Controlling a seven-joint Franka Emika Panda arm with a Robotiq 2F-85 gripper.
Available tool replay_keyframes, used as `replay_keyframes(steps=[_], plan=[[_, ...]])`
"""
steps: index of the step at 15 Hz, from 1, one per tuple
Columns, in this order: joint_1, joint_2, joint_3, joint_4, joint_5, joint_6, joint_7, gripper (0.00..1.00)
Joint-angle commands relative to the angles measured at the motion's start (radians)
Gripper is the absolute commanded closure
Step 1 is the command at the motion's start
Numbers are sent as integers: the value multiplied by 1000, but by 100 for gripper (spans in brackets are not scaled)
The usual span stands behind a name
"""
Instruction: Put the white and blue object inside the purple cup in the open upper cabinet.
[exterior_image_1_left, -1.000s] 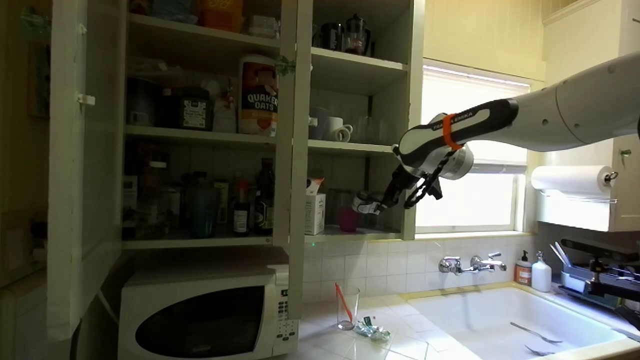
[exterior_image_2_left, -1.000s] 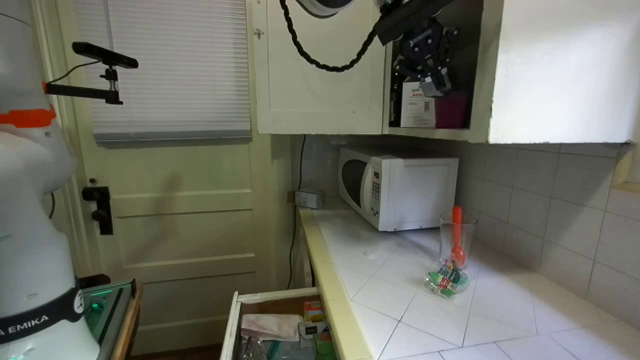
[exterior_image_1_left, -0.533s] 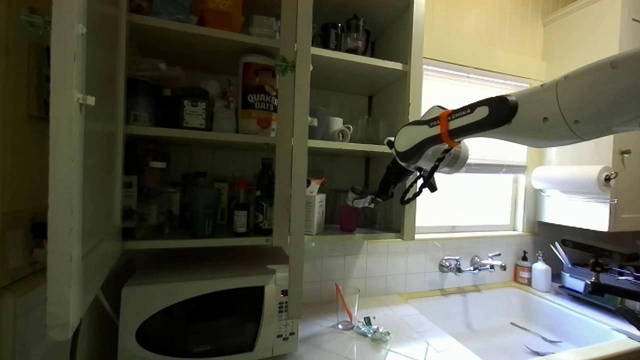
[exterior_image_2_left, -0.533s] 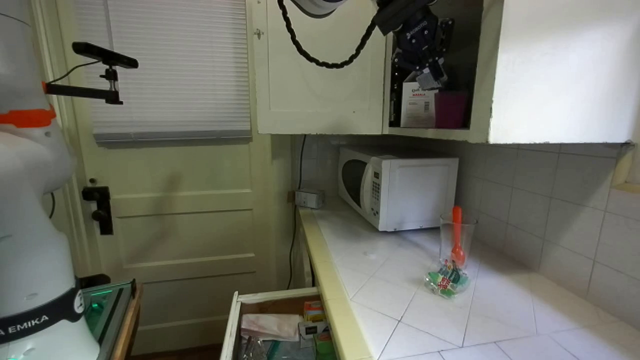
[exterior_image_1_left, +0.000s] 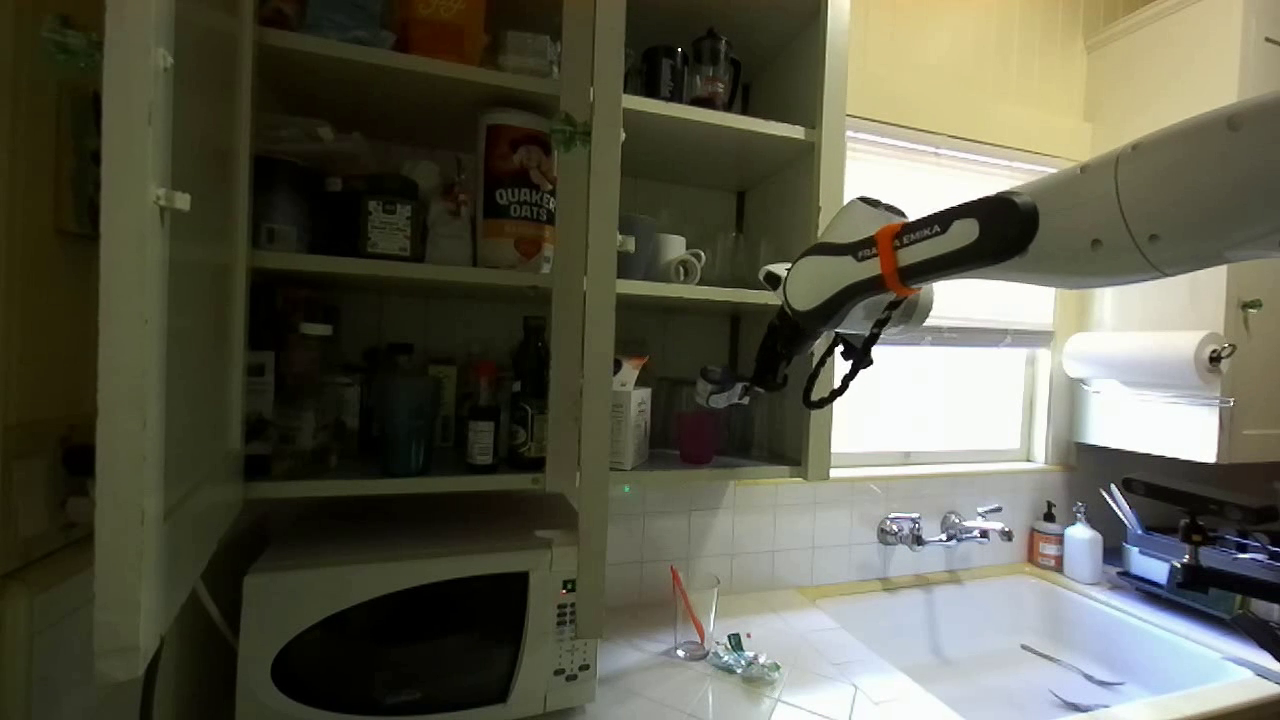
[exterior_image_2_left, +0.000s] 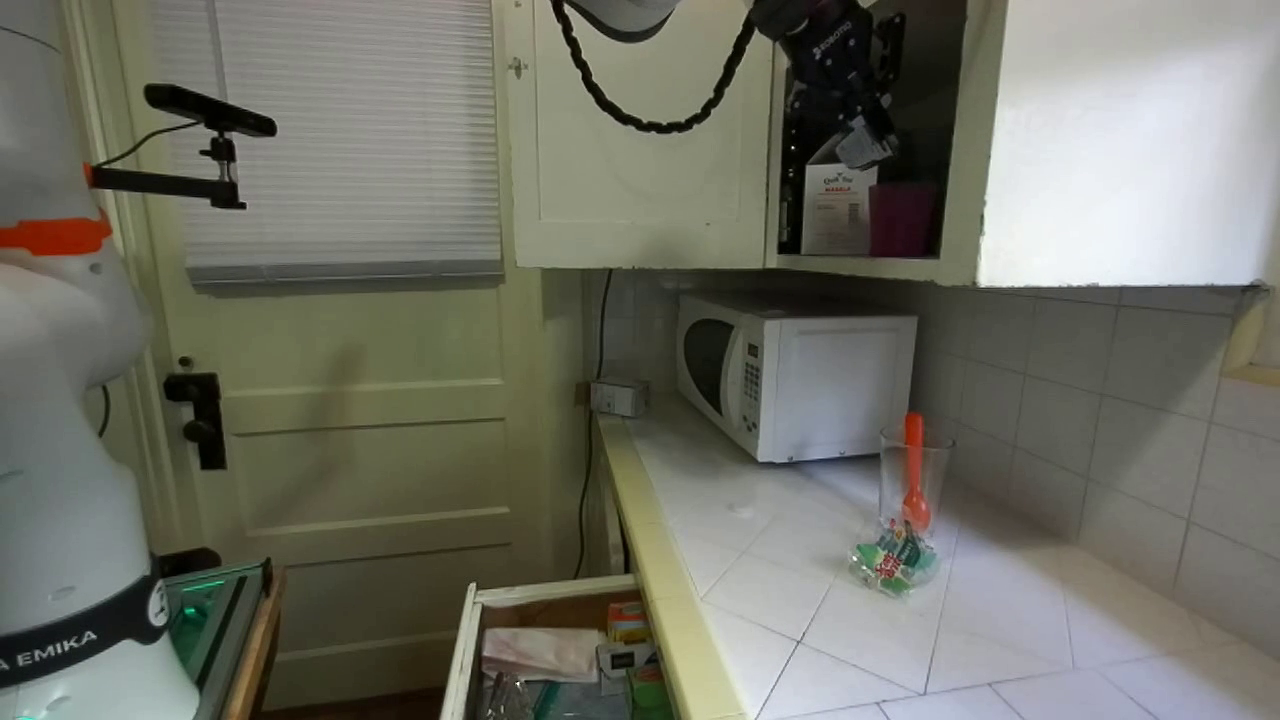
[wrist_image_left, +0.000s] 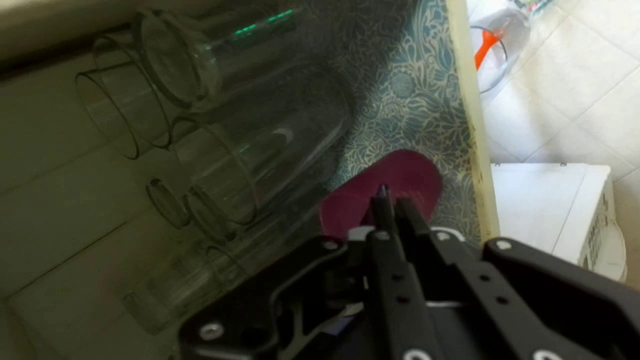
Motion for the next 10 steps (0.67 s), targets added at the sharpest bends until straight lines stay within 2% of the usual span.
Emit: replay_keyframes(steps=[1, 6, 7, 8, 10], plan=[[-12, 7, 10, 4, -213, 29, 89, 98], [-9, 17, 17, 11, -462, 56, 229, 98], [-8, 12, 18, 4, -466, 65, 243, 98], [-8, 8, 17, 5, -414, 37, 195, 92], [-7, 9, 20, 5, -433, 41, 214, 92]])
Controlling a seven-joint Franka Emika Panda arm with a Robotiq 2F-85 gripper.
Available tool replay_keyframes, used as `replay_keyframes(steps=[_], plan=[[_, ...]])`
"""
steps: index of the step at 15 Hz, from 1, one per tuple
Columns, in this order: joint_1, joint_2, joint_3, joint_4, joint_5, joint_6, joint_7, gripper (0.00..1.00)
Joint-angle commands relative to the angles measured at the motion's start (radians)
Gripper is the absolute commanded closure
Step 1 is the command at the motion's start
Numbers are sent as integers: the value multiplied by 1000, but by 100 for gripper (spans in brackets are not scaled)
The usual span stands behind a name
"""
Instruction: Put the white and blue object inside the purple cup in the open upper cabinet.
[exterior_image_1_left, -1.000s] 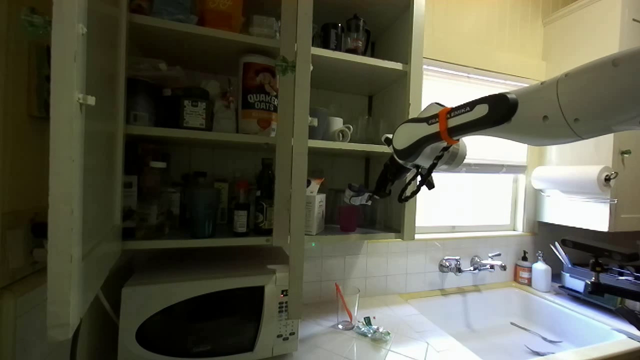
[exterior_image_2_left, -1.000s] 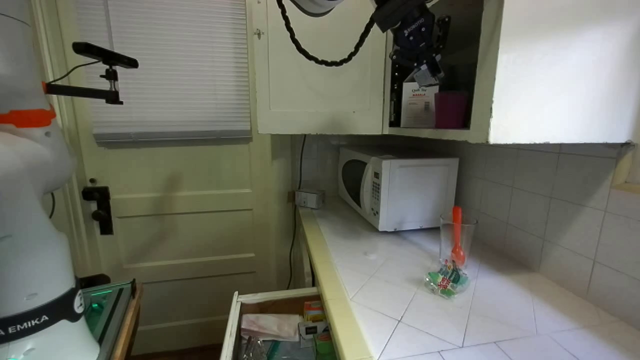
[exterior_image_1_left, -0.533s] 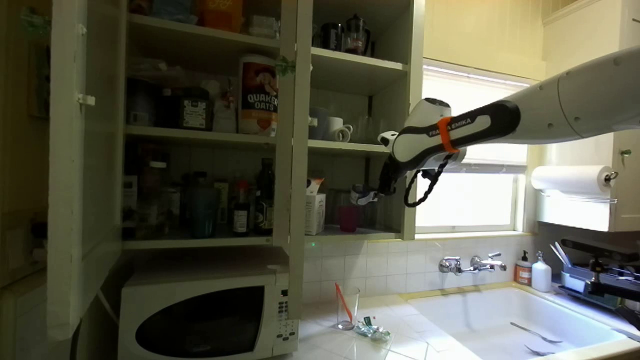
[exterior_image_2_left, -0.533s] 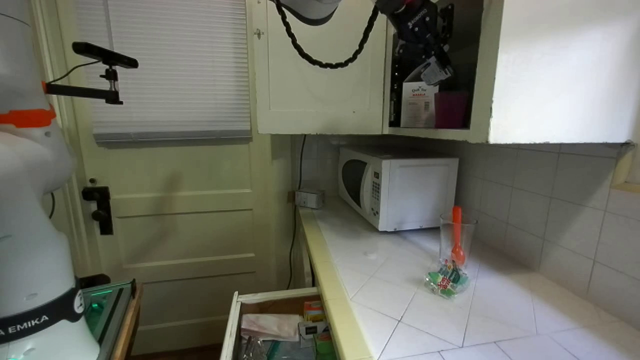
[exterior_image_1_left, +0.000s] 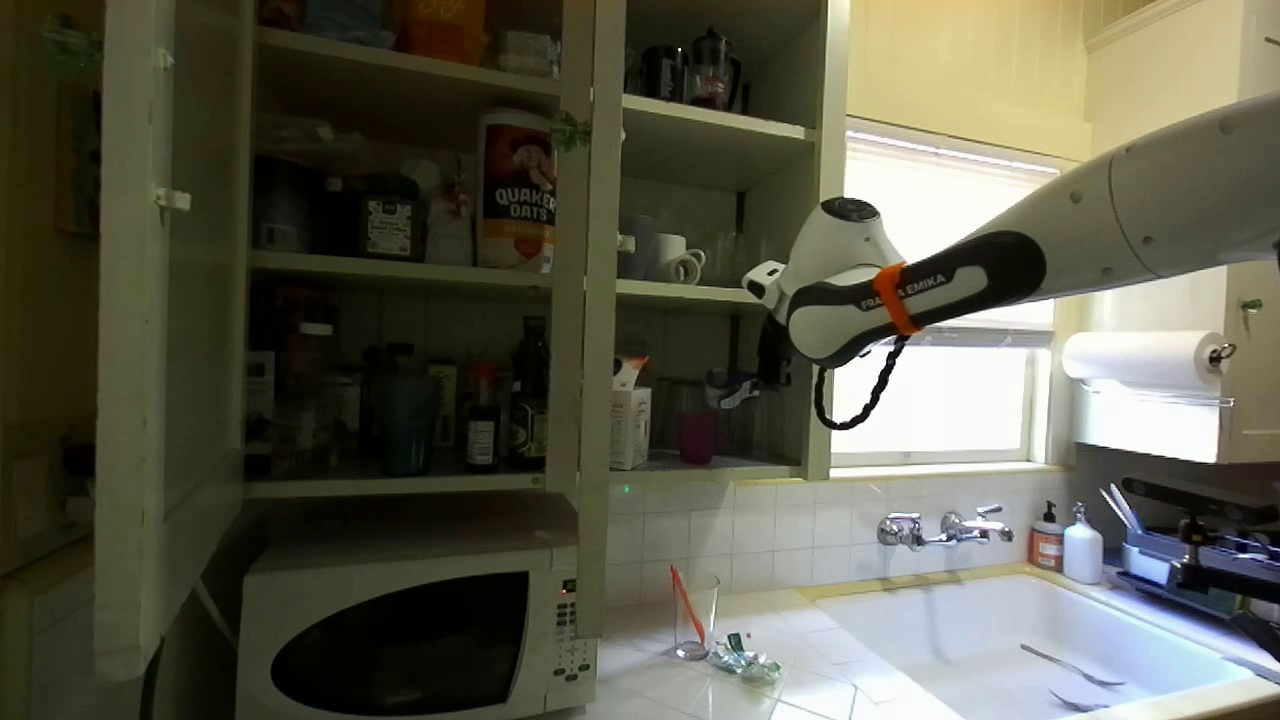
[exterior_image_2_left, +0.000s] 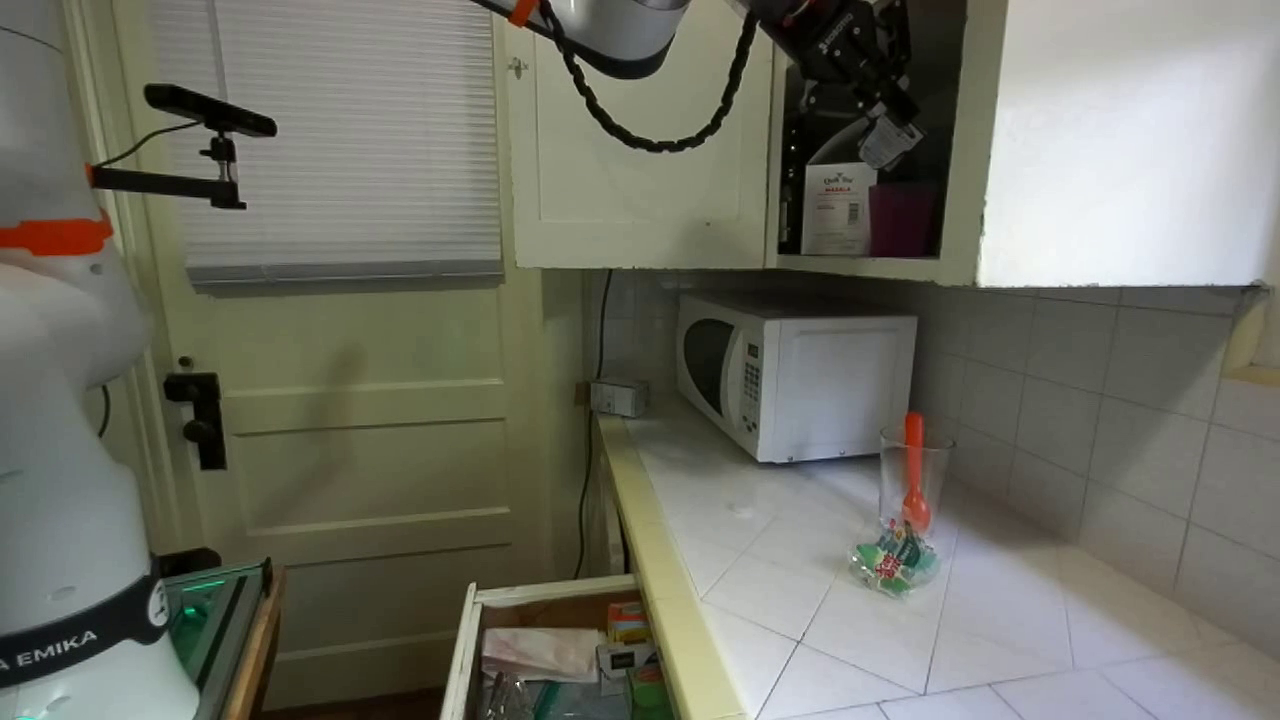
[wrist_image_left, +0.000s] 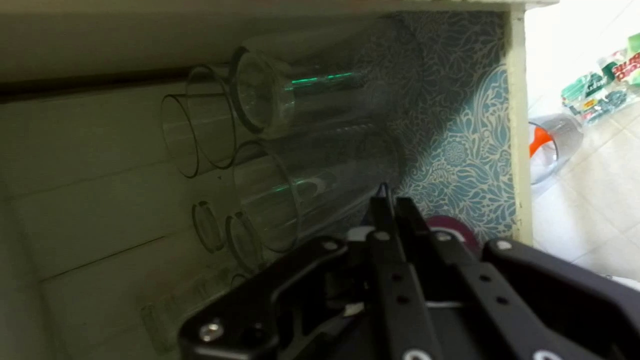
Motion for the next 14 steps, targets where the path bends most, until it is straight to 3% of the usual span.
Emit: replay_keyframes(steps=[1, 2, 8, 14], plan=[[-6, 1, 7, 3, 2, -2, -2, 92], [-6, 1, 7, 3, 2, -2, -2, 98], [-6, -19, 13, -14, -149, 38, 110, 98], [4, 26, 31, 9, -247, -15, 130, 98]])
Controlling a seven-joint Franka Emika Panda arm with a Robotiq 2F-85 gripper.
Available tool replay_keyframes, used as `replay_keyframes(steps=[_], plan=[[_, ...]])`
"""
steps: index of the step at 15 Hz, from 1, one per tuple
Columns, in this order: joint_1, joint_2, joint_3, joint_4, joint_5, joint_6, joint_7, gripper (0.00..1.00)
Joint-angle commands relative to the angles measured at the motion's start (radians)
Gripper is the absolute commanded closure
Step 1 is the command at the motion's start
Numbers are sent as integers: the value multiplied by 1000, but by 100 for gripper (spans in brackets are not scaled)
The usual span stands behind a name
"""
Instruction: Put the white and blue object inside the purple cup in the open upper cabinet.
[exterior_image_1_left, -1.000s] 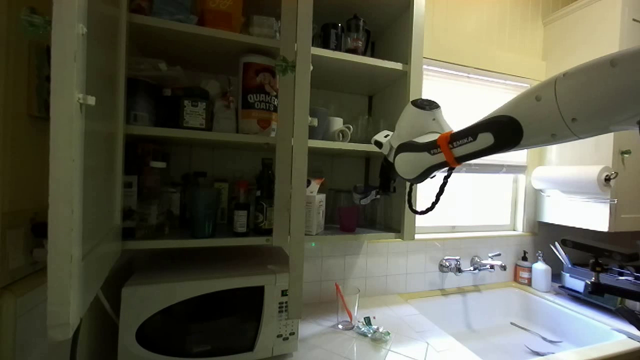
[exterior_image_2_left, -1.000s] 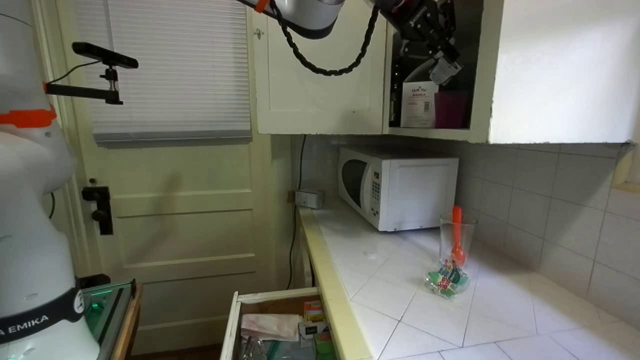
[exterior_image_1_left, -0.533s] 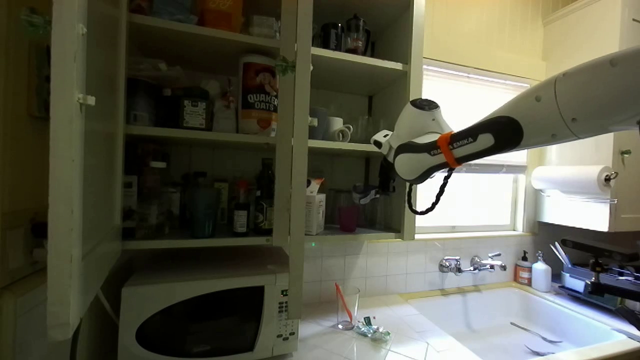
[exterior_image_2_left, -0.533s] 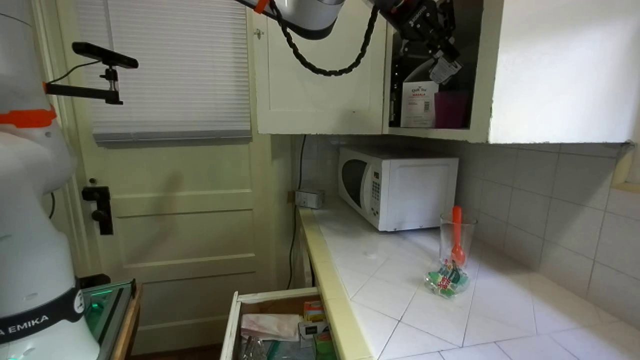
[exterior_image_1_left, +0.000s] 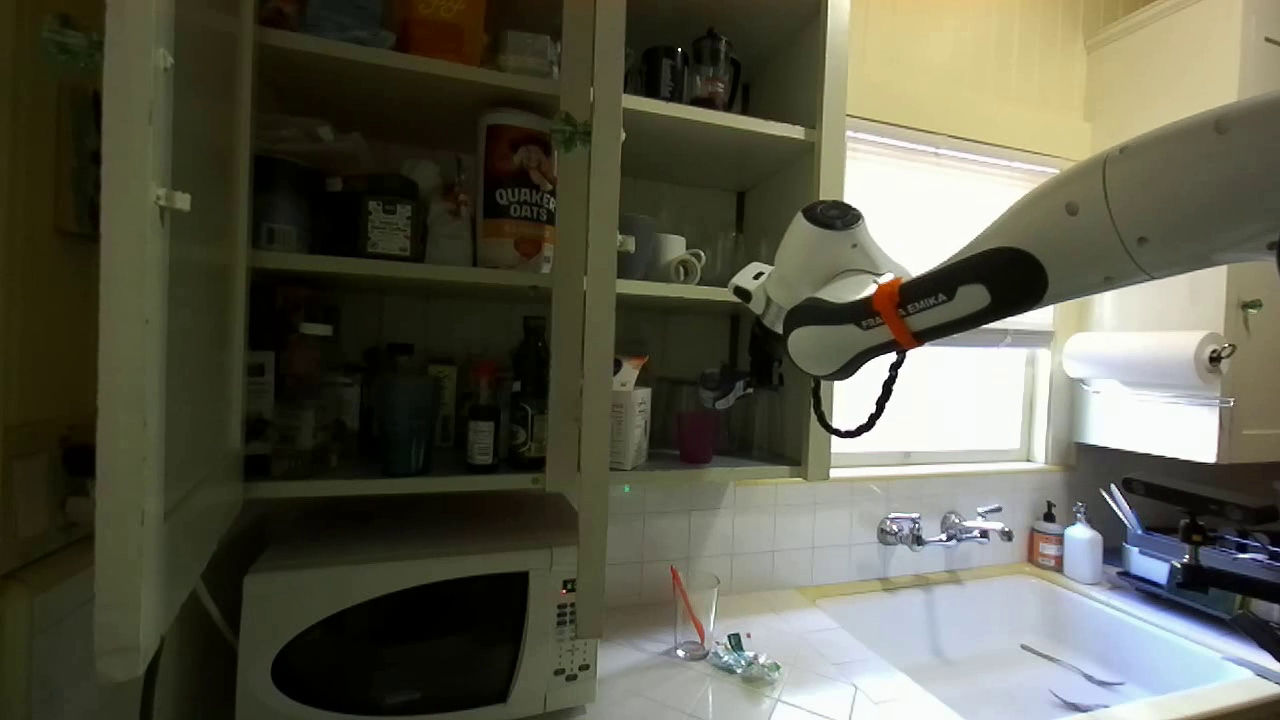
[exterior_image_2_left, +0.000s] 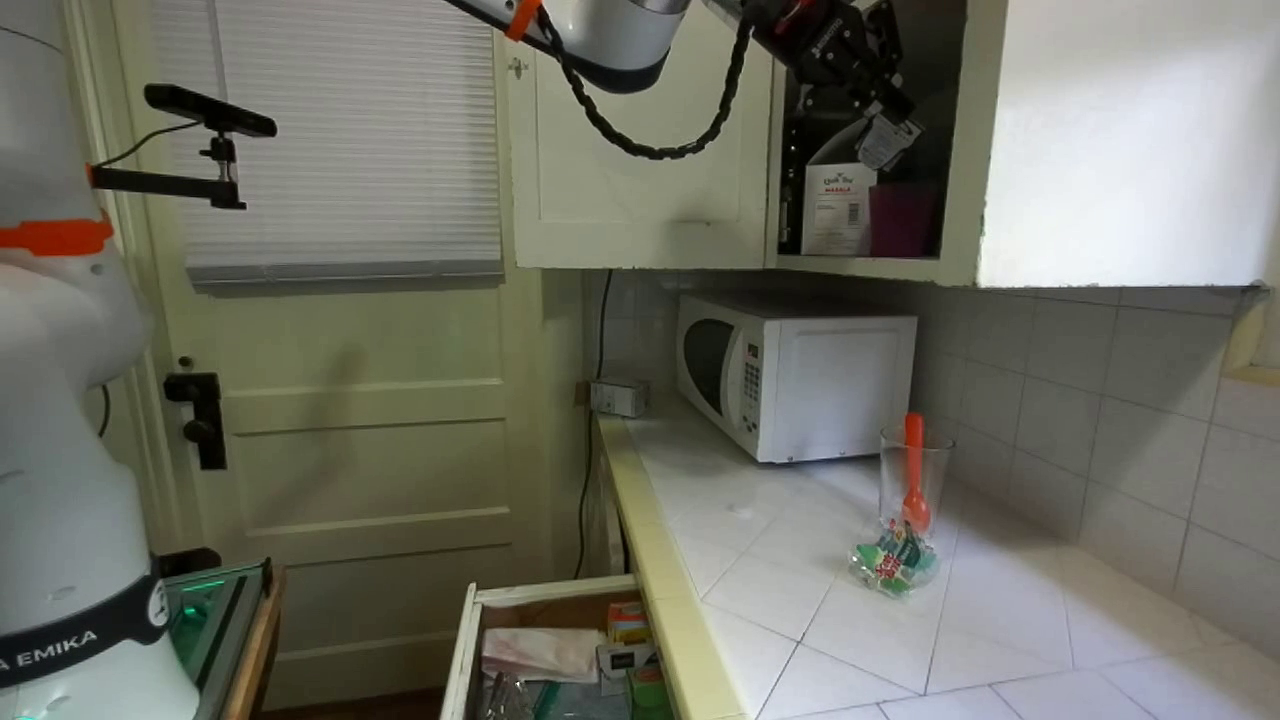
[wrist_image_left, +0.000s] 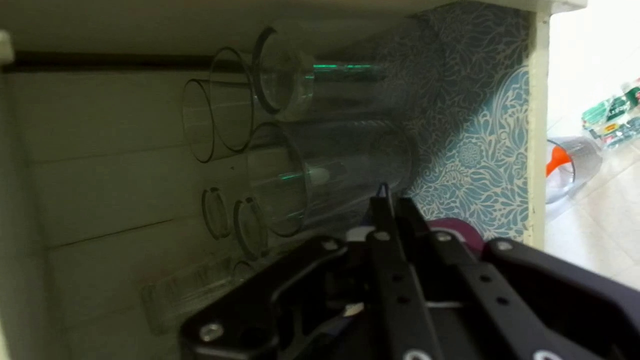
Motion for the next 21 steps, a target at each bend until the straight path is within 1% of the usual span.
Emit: replay_keyframes(steps=[1, 5, 7, 9, 11, 16, 21], plan=[[1, 30, 9, 14, -111, -29, 61, 98], [9, 61, 14, 36, -228, -26, 123, 98], [15, 67, 20, 46, -241, -27, 123, 98], [19, 71, 29, 54, -213, -17, 94, 98], [25, 71, 38, 64, -212, -24, 92, 98], [31, 55, 49, 82, -217, -68, 93, 98], [33, 70, 43, 116, -327, -100, 150, 98]])
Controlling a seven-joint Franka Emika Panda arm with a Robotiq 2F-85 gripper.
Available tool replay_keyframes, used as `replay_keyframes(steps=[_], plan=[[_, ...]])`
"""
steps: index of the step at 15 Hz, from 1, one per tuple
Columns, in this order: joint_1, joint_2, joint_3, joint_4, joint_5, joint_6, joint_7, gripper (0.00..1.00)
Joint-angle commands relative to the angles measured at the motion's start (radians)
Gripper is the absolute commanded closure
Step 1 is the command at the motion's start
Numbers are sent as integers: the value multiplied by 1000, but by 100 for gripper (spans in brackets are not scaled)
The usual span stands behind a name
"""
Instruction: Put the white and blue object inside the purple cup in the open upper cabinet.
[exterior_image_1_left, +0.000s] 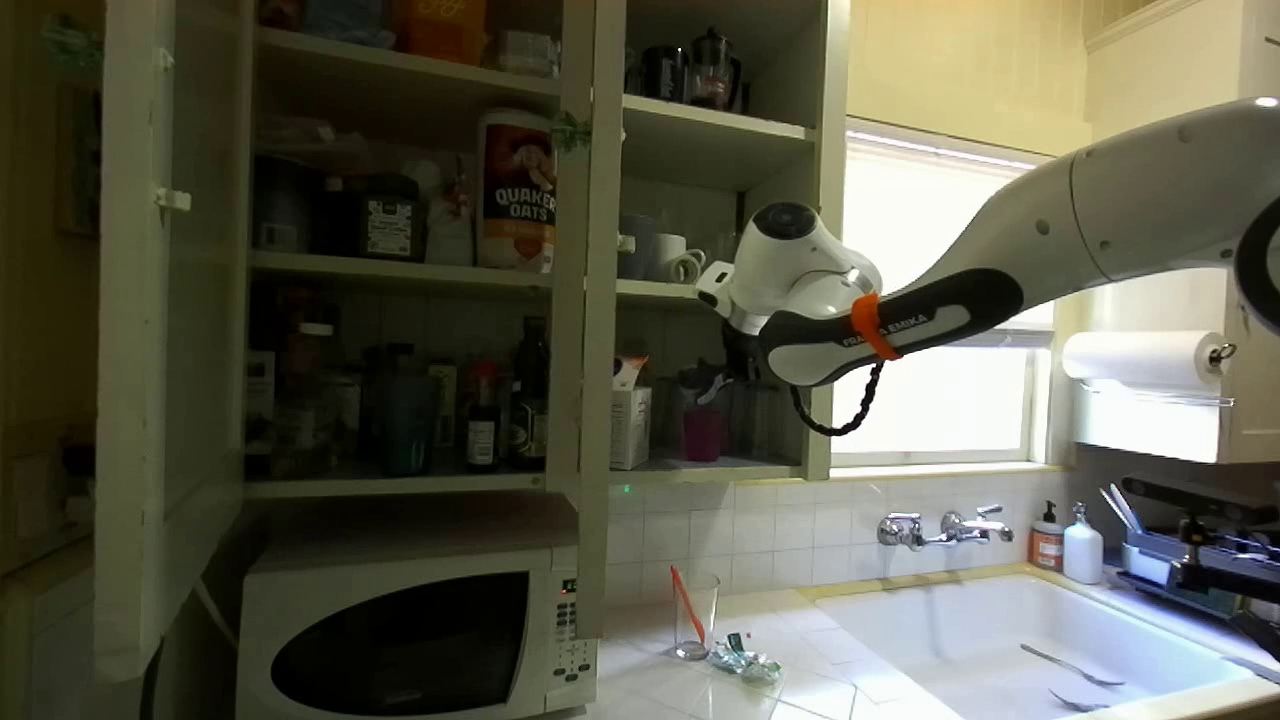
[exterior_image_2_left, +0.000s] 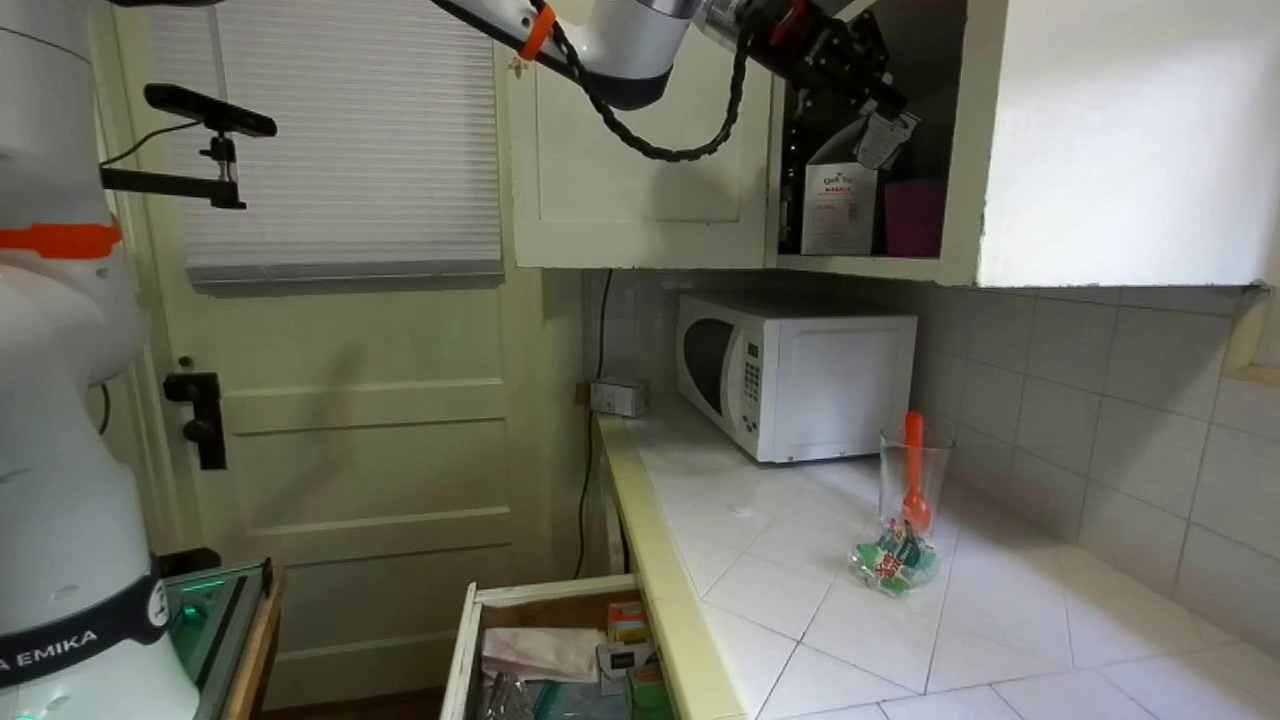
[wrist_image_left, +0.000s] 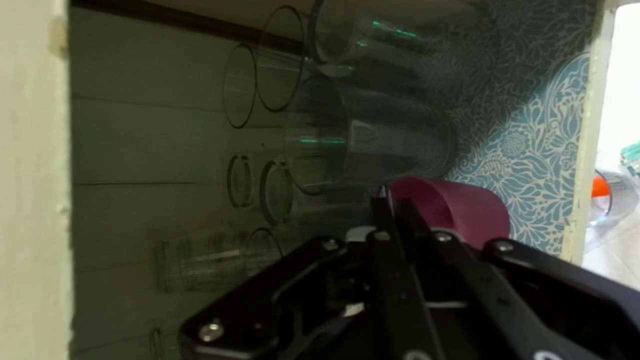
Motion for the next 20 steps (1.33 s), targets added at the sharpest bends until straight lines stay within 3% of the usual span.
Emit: replay_keyframes(steps=[1, 9, 16, 17, 18, 20], plan=[[7, 13, -4, 27, -94, -46, 51, 98], [7, 81, -6, 61, -239, -104, 92, 98], [10, 132, -4, 111, -245, -116, 77, 98], [11, 134, -3, 115, -243, -121, 76, 67], [12, 136, -3, 121, -242, -126, 76, 65], [14, 139, -3, 128, -242, -136, 79, 53]])
